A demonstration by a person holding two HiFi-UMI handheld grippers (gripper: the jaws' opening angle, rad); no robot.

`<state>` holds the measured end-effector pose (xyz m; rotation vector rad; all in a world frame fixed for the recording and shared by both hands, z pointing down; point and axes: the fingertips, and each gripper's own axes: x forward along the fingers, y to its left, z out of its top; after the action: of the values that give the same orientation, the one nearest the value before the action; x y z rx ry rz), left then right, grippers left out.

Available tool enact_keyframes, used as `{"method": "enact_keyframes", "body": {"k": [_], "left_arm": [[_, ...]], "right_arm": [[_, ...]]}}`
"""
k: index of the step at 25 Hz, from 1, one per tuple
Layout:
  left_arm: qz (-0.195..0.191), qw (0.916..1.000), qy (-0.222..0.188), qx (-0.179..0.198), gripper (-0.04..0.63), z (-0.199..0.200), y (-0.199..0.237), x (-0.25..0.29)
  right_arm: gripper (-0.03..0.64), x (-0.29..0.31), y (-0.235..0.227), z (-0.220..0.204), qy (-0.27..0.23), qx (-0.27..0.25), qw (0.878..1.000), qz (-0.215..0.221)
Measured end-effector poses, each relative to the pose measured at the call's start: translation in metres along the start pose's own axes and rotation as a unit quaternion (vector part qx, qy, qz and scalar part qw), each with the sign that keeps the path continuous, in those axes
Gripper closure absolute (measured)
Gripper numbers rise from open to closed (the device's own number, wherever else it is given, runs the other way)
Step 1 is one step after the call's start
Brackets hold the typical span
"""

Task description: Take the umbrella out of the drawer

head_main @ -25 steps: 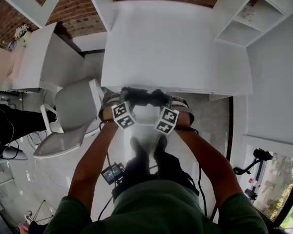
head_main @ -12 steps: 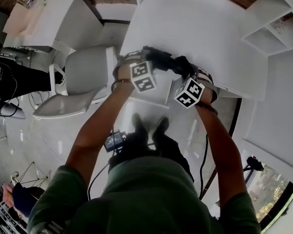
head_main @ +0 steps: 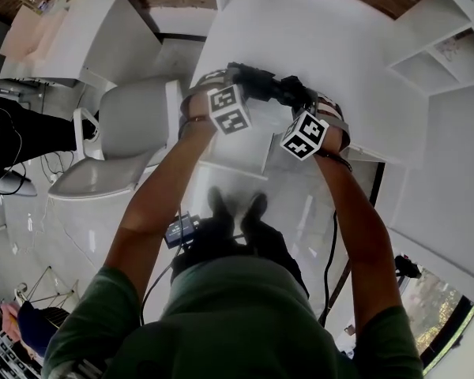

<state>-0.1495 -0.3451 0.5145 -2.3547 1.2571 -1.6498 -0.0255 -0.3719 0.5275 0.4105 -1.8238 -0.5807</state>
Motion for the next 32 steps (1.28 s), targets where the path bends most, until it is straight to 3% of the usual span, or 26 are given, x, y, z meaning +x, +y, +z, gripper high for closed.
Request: {"method": "enact_keyframes", "body": {"k": [15, 24, 30, 32], "left_arm": [[-0.037, 0.9989, 0.022, -0.017, 0.391, -0.014, 0.007, 0.067], [-0.015, 0.9991, -0.007, -0.038, 0.382, -0.005, 0.016, 0.069], [0.02, 0.9984, -0.014, -0.051, 0.254, -0.018, 0.034, 0.06], [0.028, 0.9984, -0.016, -0.047, 0.253, -0.023, 0.042, 0.051]], "right_arm": [[0.389, 0.07, -0.005, -0.017, 0.036, -0.019, 0.999, 0.029], [0.41, 0.075, -0.015, -0.031, 0.058, 0.004, 0.998, 0.029], [0.41, 0.075, -0.007, -0.047, 0.067, 0.032, 0.996, 0.045], [0.41, 0.073, -0.005, -0.046, 0.062, 0.039, 0.996, 0.047]]}}
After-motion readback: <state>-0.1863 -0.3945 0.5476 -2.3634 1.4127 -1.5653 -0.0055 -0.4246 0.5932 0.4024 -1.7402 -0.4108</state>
